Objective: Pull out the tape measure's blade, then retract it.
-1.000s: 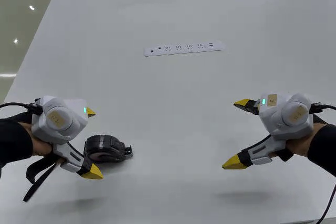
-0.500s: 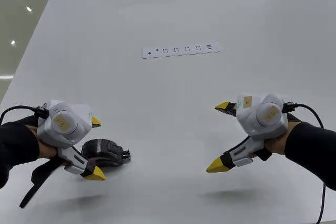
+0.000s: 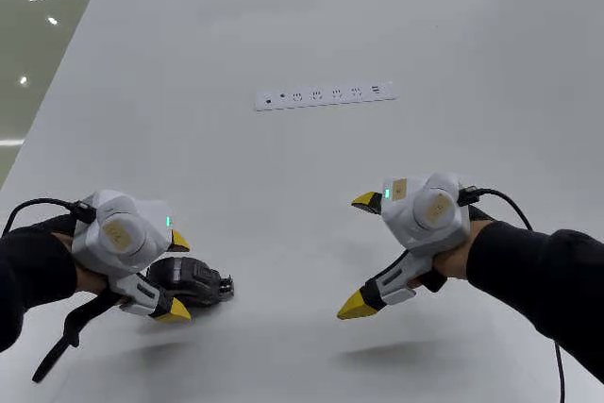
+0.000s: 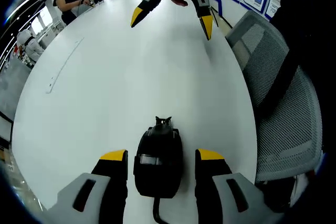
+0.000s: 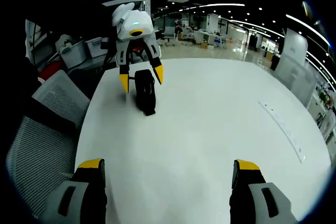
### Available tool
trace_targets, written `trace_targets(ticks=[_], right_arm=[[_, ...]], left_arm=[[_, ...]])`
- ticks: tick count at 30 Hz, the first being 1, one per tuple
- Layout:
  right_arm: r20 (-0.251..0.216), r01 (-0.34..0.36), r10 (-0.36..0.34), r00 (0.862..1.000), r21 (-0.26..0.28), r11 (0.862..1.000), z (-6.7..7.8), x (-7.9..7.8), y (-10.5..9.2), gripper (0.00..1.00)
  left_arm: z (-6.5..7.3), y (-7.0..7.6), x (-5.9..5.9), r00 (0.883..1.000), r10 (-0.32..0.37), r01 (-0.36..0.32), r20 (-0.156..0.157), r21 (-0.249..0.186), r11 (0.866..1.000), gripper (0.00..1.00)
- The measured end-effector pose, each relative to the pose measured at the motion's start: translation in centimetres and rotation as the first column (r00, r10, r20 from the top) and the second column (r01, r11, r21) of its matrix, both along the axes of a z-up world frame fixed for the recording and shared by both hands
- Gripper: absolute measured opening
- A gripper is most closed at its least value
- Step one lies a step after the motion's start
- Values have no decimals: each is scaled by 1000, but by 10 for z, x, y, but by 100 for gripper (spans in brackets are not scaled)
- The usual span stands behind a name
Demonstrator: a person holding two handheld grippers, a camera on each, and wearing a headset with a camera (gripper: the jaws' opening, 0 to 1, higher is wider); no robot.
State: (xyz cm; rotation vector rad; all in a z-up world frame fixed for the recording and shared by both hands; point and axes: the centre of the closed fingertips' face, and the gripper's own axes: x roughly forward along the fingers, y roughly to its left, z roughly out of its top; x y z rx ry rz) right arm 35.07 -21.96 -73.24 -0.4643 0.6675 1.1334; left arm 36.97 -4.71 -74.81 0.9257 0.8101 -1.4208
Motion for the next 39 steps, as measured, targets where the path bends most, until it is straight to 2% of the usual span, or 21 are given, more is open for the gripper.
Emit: trace_targets(ticks=[3, 7, 15, 23, 30, 39], right_arm=[[2, -9, 9, 1000, 3, 1000, 1, 2, 6, 99], [2, -13, 13, 1000, -1, 1000, -1, 6, 13, 99], [1, -29, 29, 1000, 10, 1000, -3, 12, 39, 99], [-29, -40, 40, 999, -9, 999, -21, 13, 60, 99], [-36, -60, 61, 997, 11, 998, -23, 14, 80, 99], [-38, -58, 58, 998, 0, 998, -27, 18, 89, 99]], left_arm=[[0, 1, -1, 1000, -3, 3, -8, 6, 1000, 36], [-1, 2, 5, 1000, -3, 3, 24, 14, 1000, 30], [-2, 2, 4, 1000, -12, 11, 16, 19, 1000, 29], [-2, 2, 5, 1000, -1, 1, 20, -5, 1000, 29], [-3, 1, 5, 999, 8, -7, 51, -17, 1000, 28], [-5, -1, 5, 999, 6, -6, 52, 0, 1000, 29]])
